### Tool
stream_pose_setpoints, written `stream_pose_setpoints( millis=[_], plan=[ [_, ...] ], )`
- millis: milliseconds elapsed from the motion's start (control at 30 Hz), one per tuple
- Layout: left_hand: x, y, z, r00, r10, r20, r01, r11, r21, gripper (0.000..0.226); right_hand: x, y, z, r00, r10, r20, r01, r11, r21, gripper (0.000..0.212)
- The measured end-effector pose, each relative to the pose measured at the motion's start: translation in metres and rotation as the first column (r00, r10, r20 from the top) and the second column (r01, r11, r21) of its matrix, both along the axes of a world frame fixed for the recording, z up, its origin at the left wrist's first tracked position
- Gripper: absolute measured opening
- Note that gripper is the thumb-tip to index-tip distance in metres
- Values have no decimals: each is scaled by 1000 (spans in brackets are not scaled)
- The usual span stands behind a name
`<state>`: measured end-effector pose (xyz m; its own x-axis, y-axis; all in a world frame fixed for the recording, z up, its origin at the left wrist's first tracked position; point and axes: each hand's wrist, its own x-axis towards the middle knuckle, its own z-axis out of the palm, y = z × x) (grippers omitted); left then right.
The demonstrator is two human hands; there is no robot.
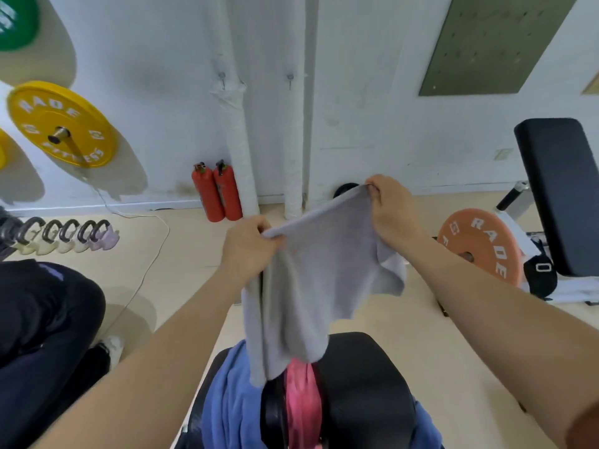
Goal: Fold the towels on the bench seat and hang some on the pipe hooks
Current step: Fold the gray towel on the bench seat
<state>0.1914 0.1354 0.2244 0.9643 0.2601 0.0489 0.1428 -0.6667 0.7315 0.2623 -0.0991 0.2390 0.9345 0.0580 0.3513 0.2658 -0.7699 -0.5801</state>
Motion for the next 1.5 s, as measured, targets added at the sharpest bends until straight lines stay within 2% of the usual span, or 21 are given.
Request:
stream_pose_setpoints(
  millis=[67,133,233,333,400,467,533,600,700,767,833,900,1000,1067,1133,1200,1267,1300,1367,1433,1500],
  plan=[
    [14,7,17,979,76,189,-92,993,74,26,6,4,20,993,-62,101,63,998,-5,29],
    [21,17,40,942,54,331,-106,984,142,24,7,4,36,975,-129,180,120,991,63,31],
    [17,36,50,932,-26,361,-80,958,276,17,-4,-4,30,976,-114,188,106,993,51,29],
    [-1,54,12,978,-74,196,-6,925,379,20,-26,-14,-15,987,-110,121,119,990,-73,32],
    [-19,58,-31,977,-187,-104,214,861,461,20,-51,-22,-56,997,-65,37,72,970,-230,26],
    [-47,59,-80,882,-271,-385,432,793,431,22,-90,-28,-106,993,17,-117,-55,940,-338,24],
    [-80,61,-125,776,-344,-529,553,774,308,17,-133,-36,-158,943,5,-332,-137,916,-377,23],
    [-113,61,-158,675,-374,-636,618,758,209,9,-176,-42,-200,886,-69,-459,-159,884,-440,22],
    [-142,58,-190,570,-418,-707,667,739,101,25,-223,-45,-235,819,-111,-563,-216,850,-480,20],
    [-149,56,-197,573,-428,-699,684,720,119,20,-238,-40,-241,789,-167,-591,-202,838,-507,20],
    [-153,55,-202,594,-415,-689,670,729,138,17,-244,-33,-244,756,-260,-601,-66,883,-465,18],
    [-157,55,-206,614,-391,-686,624,772,119,22,-246,-28,-245,697,-325,-639,147,937,-317,26],
    [-165,52,-211,703,-301,-645,414,910,26,20,-244,-27,-240,601,-330,-728,363,924,-119,34],
    [-171,50,-215,795,-176,-580,220,975,7,23,-243,-32,-248,516,-368,-773,480,872,-95,35],
    [-177,50,-221,844,-68,-532,81,997,0,25,-241,-43,-271,428,-470,-772,605,784,-142,35],
    [-179,48,-225,853,-15,-521,12,1000,-10,27,-240,-43,-277,370,-479,-796,657,741,-139,30],
    [-180,47,-229,857,-11,-515,27,999,25,28,-241,-27,-261,355,-443,-823,703,707,-78,16],
    [-180,48,-231,865,-12,-501,41,998,47,28,-243,-22,-260,330,-448,-831,755,654,-52,26],
    [-183,48,-234,882,11,-472,21,998,63,26,-249,-16,-262,204,-478,-854,878,476,-57,66],
    [-186,50,-236,886,76,-457,-46,996,77,25,-251,-14,-266,161,-425,-891,949,314,22,75],
    [-187,51,-235,872,137,-469,-92,989,119,28,-248,-18,-269,138,-340,-930,981,173,82,69]
  ],
)
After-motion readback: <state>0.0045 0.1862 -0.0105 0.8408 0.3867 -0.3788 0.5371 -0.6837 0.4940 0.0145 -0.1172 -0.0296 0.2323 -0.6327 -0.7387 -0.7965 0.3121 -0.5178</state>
